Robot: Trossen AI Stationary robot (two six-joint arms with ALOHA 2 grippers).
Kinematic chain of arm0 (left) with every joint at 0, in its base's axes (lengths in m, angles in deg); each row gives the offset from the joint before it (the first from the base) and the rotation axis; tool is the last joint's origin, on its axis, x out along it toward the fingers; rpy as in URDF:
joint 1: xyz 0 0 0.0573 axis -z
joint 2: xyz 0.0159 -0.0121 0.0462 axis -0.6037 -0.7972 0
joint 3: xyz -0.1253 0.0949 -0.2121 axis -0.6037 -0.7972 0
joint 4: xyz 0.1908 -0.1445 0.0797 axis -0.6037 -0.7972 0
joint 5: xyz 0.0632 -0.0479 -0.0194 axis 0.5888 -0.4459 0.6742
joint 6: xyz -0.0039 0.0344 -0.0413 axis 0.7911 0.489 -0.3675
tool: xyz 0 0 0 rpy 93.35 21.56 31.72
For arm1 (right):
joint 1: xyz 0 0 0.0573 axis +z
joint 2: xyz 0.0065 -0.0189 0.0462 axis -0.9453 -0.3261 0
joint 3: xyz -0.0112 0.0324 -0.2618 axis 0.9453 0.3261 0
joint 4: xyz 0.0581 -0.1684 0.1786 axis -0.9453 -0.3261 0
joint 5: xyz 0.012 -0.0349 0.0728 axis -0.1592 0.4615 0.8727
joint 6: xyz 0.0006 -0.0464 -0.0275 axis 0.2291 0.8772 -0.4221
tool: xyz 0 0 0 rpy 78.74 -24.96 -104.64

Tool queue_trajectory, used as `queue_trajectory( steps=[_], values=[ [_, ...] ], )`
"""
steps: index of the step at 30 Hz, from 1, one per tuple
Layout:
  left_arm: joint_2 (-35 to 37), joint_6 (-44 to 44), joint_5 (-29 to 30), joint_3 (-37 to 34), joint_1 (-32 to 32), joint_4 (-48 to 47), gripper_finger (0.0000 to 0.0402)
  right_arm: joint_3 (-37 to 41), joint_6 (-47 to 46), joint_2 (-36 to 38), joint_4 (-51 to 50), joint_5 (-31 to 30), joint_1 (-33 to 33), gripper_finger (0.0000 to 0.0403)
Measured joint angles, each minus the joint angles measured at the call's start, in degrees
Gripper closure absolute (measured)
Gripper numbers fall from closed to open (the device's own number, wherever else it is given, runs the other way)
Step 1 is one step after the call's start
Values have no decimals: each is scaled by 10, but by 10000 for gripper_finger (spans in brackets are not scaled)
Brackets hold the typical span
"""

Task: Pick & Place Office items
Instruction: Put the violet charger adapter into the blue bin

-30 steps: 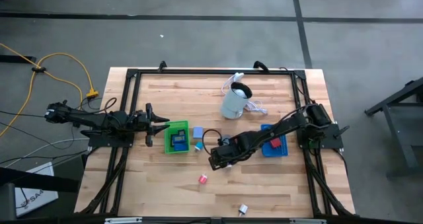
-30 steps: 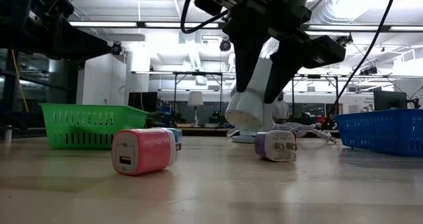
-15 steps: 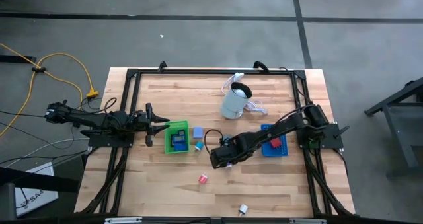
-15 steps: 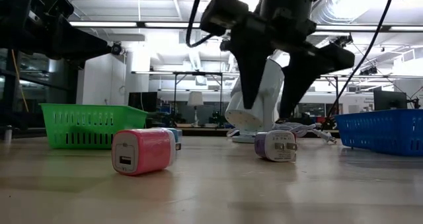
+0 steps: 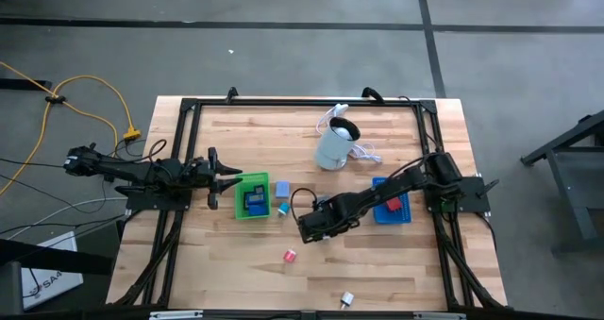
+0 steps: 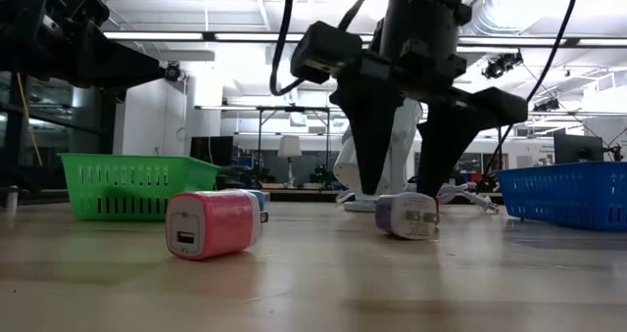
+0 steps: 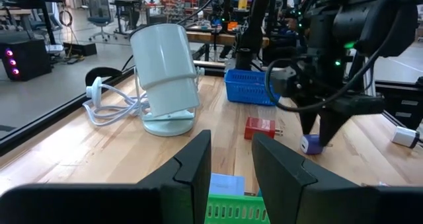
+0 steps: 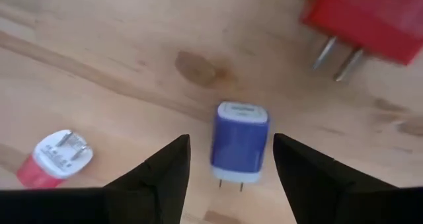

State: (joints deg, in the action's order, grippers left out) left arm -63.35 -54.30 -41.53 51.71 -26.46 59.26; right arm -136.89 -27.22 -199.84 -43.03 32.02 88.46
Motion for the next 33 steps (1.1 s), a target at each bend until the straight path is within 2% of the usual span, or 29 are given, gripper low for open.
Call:
queue_trajectory(
  steps=[11,23,29,33],
  values=[
    [0,0,0,0,0,4,298,0,-10,-24,5,17,0,206],
    [0,0,0,0,0,4,298,0,-10,-25,6,29,0,281],
    [0,0,0,0,0,4,298,0,-10,-25,6,28,0,271],
    [0,0,0,0,0,4,298,0,8,-16,-5,14,0,279]
  ],
)
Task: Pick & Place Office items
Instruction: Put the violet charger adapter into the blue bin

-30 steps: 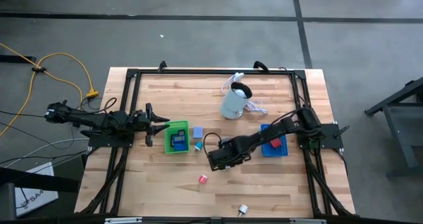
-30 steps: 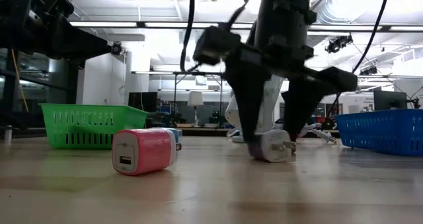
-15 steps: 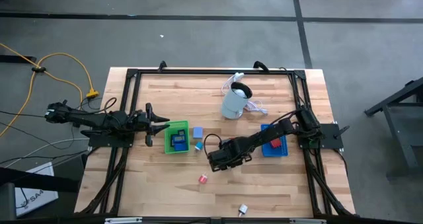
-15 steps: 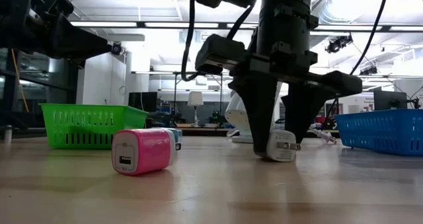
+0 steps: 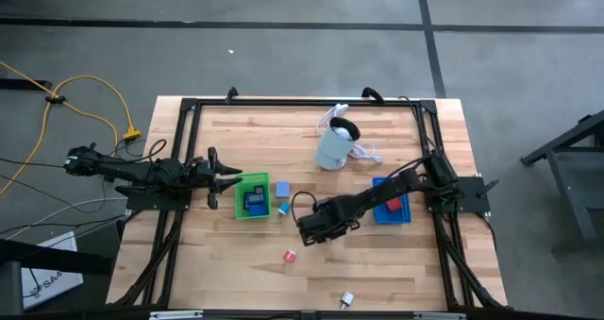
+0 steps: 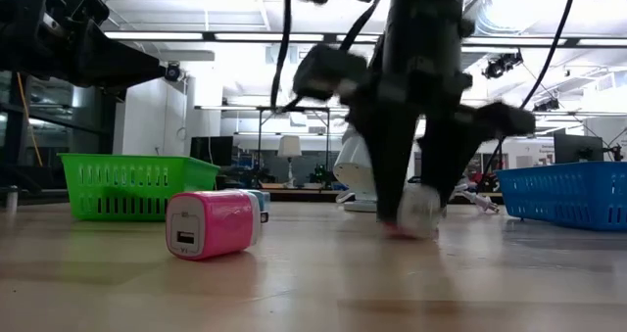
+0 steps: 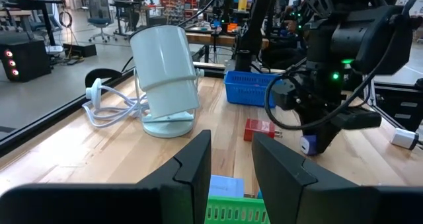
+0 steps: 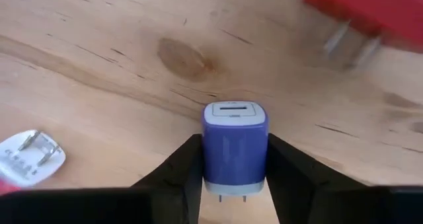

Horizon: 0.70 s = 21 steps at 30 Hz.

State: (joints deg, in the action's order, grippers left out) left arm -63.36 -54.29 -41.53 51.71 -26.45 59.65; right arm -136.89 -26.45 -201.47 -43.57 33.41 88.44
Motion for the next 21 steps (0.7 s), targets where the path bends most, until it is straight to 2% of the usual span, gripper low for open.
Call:
queue_trajectory(
  steps=[9,16,21],
  values=[
    [0,0,0,0,0,0,298,0,5,113,-156,-79,0,273],
    [0,0,0,0,0,2,298,0,-38,181,-289,-127,11,280],
    [0,0,0,0,0,4,298,20,-67,206,-311,-138,27,275]
  ],
)
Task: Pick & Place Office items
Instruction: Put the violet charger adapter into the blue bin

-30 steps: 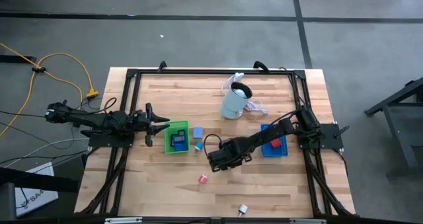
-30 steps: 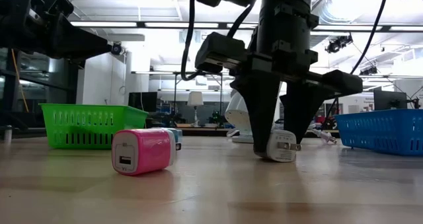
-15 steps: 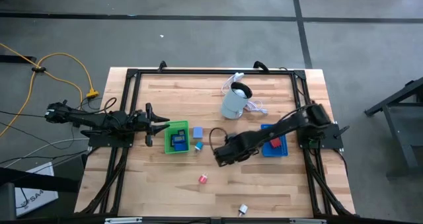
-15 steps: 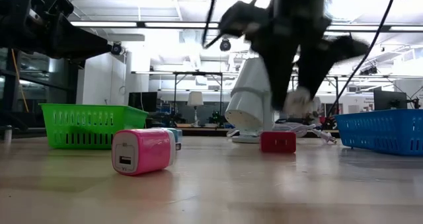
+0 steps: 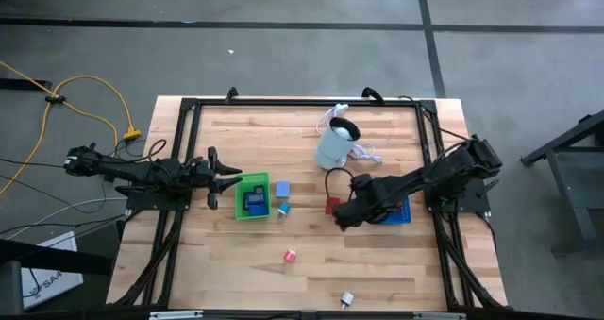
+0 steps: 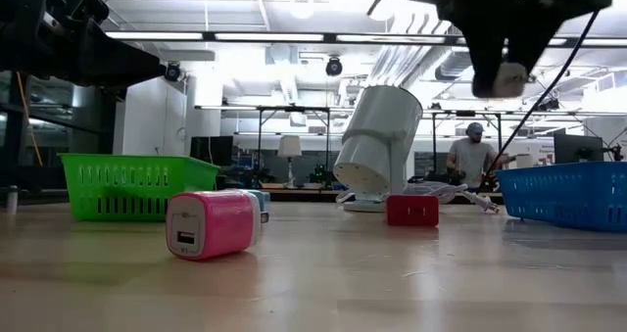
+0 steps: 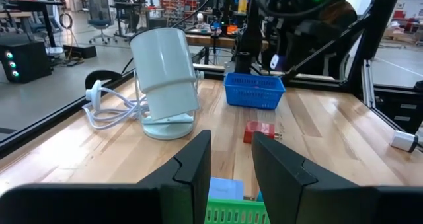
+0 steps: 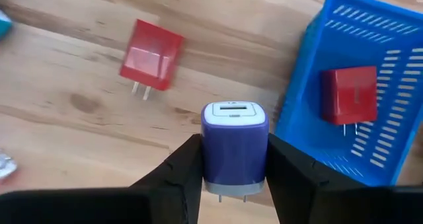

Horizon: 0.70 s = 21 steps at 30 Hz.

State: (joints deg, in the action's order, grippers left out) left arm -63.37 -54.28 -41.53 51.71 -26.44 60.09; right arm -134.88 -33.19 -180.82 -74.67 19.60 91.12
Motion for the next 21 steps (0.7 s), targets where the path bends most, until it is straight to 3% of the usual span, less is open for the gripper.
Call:
queue_trajectory(
  steps=[6,16,21],
  values=[
    [0,0,0,0,0,0,298,70,-34,47,23,0,24,274],
    [0,0,0,0,0,0,298,264,-95,172,154,-9,43,273],
    [0,0,0,0,0,0,298,306,-97,194,190,-7,42,273]
  ],
)
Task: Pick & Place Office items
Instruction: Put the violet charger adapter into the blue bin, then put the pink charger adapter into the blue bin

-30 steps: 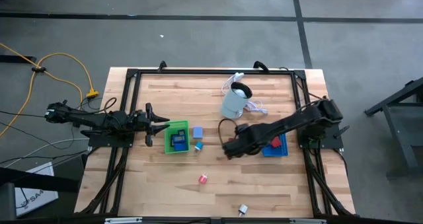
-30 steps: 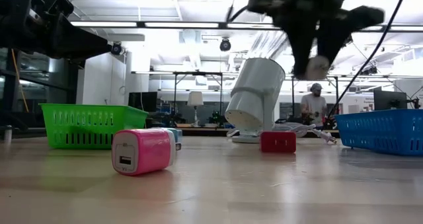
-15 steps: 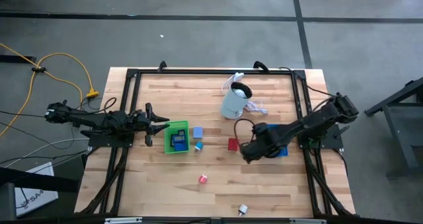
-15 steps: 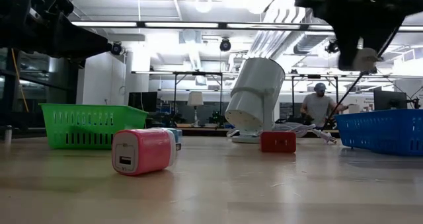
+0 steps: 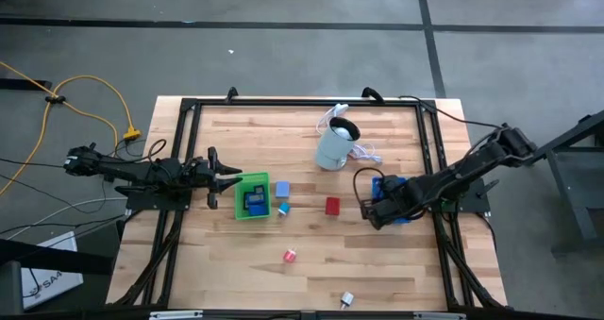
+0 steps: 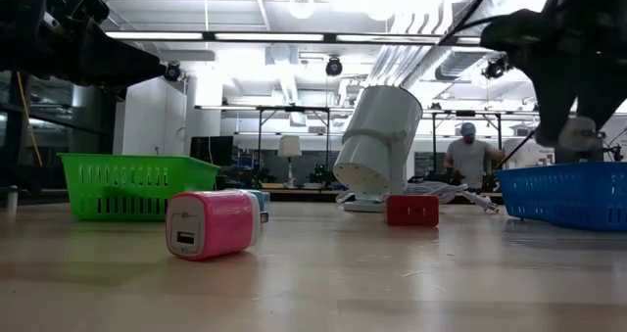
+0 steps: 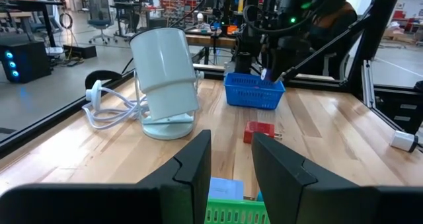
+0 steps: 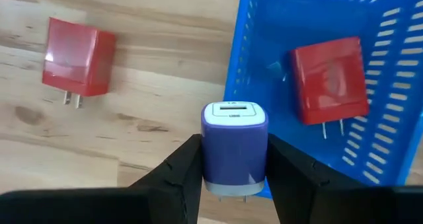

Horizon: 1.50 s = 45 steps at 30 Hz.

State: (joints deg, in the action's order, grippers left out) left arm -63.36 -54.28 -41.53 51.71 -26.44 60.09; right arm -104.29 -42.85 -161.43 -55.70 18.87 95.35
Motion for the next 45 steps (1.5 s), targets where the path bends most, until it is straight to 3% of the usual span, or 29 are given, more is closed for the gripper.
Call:
queue_trajectory(
  steps=[15,31,40,45],
  values=[
    [0,0,0,0,0,0,298,58,-5,0,31,37,0,272],
    [0,0,0,0,0,0,298,63,-3,0,43,23,0,271],
    [0,0,0,0,0,0,298,62,7,-1,42,23,0,205],
    [0,0,0,0,0,0,298,62,6,-1,42,24,0,191]
  ],
)
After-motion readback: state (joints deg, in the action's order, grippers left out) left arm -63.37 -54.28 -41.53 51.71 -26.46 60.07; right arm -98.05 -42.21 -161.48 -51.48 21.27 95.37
